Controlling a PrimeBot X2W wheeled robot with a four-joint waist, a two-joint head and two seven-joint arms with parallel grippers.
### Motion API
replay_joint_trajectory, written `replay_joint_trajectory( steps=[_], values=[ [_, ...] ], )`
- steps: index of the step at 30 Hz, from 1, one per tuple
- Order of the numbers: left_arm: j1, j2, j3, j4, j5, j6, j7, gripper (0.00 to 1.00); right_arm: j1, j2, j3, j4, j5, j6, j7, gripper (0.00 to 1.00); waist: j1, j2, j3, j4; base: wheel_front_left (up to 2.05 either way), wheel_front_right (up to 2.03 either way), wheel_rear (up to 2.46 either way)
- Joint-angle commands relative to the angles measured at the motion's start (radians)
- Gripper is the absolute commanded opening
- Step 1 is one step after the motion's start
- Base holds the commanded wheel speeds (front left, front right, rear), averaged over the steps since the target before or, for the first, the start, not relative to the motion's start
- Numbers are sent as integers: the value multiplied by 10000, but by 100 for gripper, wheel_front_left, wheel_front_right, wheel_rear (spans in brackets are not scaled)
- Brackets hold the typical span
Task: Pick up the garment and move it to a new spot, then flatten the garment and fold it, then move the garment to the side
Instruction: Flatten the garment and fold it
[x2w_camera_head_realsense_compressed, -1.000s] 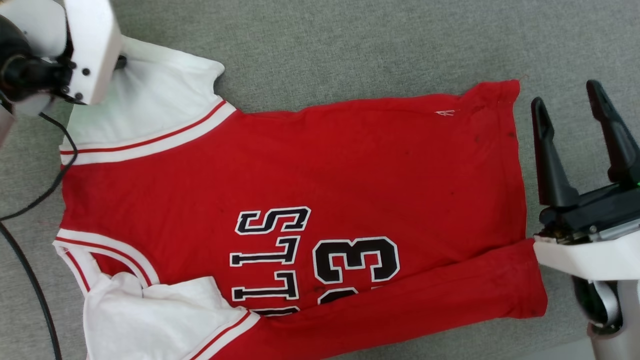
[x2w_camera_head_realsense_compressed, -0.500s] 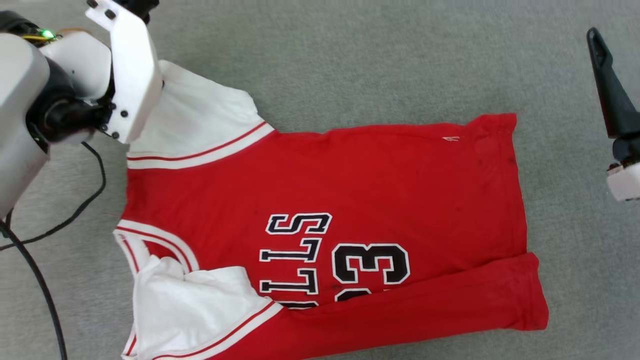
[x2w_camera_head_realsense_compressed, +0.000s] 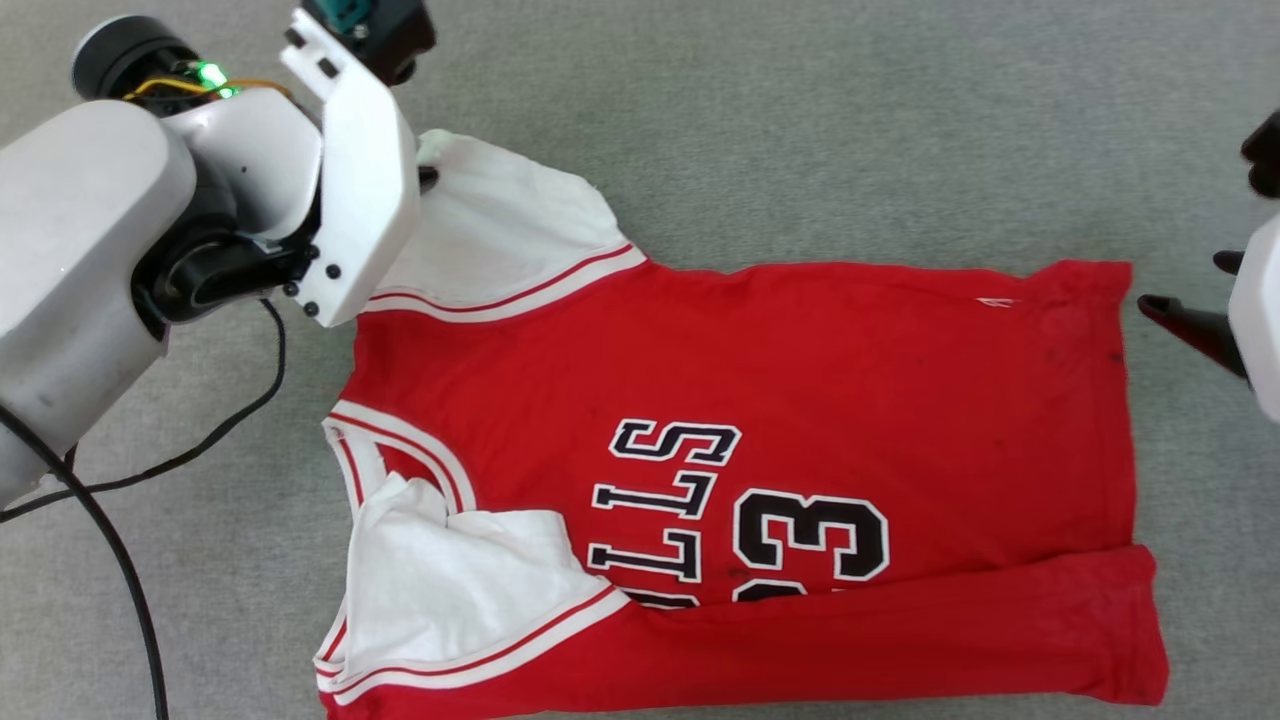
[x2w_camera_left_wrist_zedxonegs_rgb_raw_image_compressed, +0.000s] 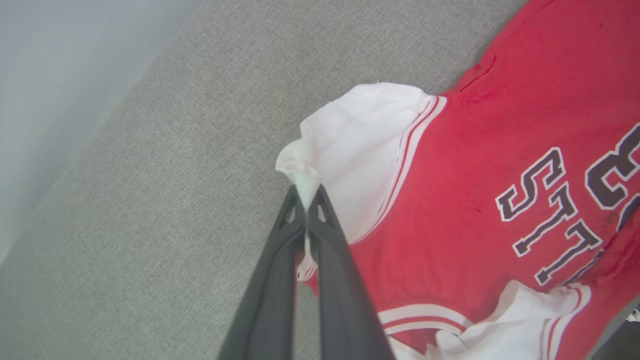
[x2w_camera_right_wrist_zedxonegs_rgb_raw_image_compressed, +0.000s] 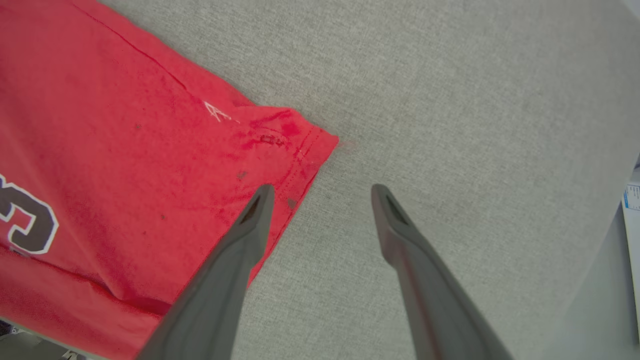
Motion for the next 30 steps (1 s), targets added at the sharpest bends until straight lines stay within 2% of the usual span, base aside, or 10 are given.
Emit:
replay_joint_trajectory(
  steps=[1,7,13,17,18,19,26,30],
  values=[
    [-135,-26,-42,-77,58,-2,-84,0,-314,123,70,219,198,-8,354,100,0,0,183,195,0,0,0],
    [-462,-182,-213,-382,86,-3,-258,0,-953,740,526,1468,185,-8,1333,100,0,0,541,532,0,0,0],
    [-597,-223,-344,-525,82,-4,-471,0,-825,1511,858,2835,-8,-8,964,100,0,0,835,784,0,0,0],
    [-496,-166,-432,-449,2,-4,-622,0,-386,1423,1518,3296,66,-8,1000,100,0,0,861,823,0,0,0],
    [-442,-140,-450,-414,-23,-4,-661,0,-402,1390,1588,3291,105,-8,889,14,0,0,830,797,0,0,0],
    [-377,-119,-469,-376,-59,-2,-705,0,-460,1361,1626,3267,170,-8,780,0,0,0,770,761,0,0,0],
    [39,128,-556,-283,-142,-2,-1135,0,-997,859,1522,2695,530,-8,-306,0,0,0,-49,560,0,0,0],
    [371,317,-583,-499,-139,-2,-1329,0,-675,516,1508,2340,778,-8,-961,0,0,0,-612,551,0,0,0]
  ],
)
